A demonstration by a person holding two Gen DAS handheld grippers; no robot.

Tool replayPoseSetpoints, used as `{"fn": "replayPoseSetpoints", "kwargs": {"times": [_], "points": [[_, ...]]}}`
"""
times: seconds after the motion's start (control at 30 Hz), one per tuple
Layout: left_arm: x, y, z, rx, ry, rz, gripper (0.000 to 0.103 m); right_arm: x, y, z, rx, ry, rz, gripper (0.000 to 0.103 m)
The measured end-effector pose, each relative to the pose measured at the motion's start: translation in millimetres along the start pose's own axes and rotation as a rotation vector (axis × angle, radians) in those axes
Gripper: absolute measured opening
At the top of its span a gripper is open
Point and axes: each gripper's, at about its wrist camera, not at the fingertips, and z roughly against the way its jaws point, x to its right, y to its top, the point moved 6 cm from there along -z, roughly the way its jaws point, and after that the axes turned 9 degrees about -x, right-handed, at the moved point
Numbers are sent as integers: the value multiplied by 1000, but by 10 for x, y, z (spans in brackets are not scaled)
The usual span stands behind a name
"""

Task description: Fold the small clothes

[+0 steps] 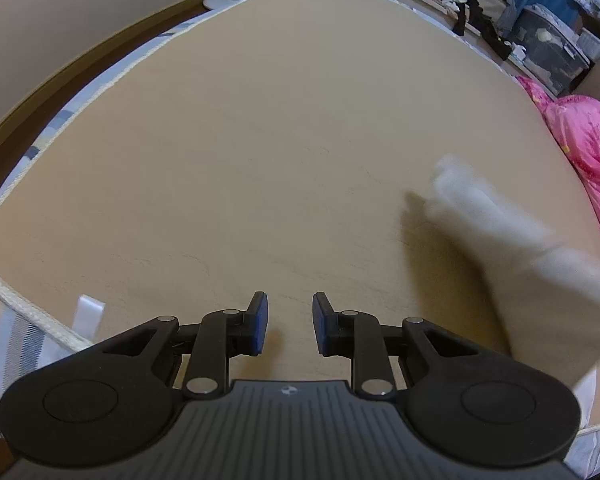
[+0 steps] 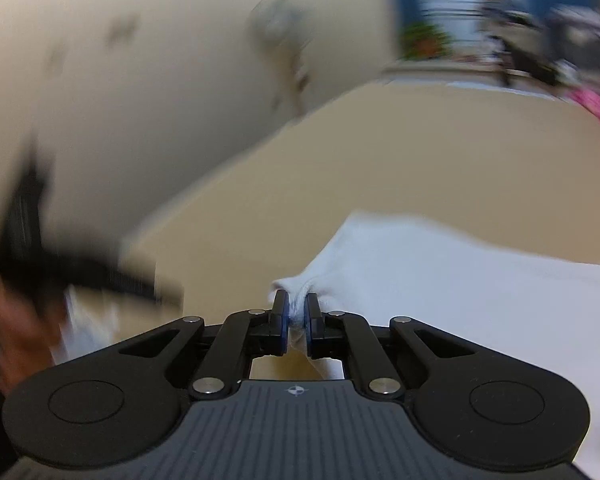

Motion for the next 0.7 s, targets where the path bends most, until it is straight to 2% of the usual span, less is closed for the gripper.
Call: {"fn": "replayPoseSetpoints", "kwargs": {"times": [0.1, 0.2, 0.23, 0.3, 0.37, 0.4, 0.43, 0.47, 0.57, 0.67, 0.7], "points": [[181, -12, -33, 1, 9, -36, 27, 796, 177, 688, 151, -40, -223, 7], [399, -40, -77, 1, 22, -86, 27, 1718, -52, 1263, 247, -189, -431, 7], [469, -53, -95, 1, 27, -104, 27, 2011, -212, 1374, 243, -262, -495, 7], [607, -73, -146, -2, 45, -146, 27, 2579, -657, 1447, 147, -395, -660, 7], [754, -106, -202, -5, 68, -187, 27, 2981, -1093, 1405, 13, -466, -779, 9], [829, -129, -227, -5, 77, -208, 27, 3121, -1253, 1441, -10, -494, -858, 13], [903, -147, -247, -4, 83, -228, 27, 3243, -1367, 1528, 3, -505, -939, 13], [990, -175, -262, 1, 89, -254, 27, 3300, -1374, 1598, 30, -492, -953, 13], [1274, -281, -264, 41, 104, -352, 27, 3368, -1168, 1827, 95, -481, -863, 14], [1655, -440, -213, 82, 61, -471, 27, 3477, -896, 1960, 116, -421, -778, 22], [1809, -511, -189, 88, 34, -498, 29, 3515, -810, 1955, 104, -407, -742, 28]]}}
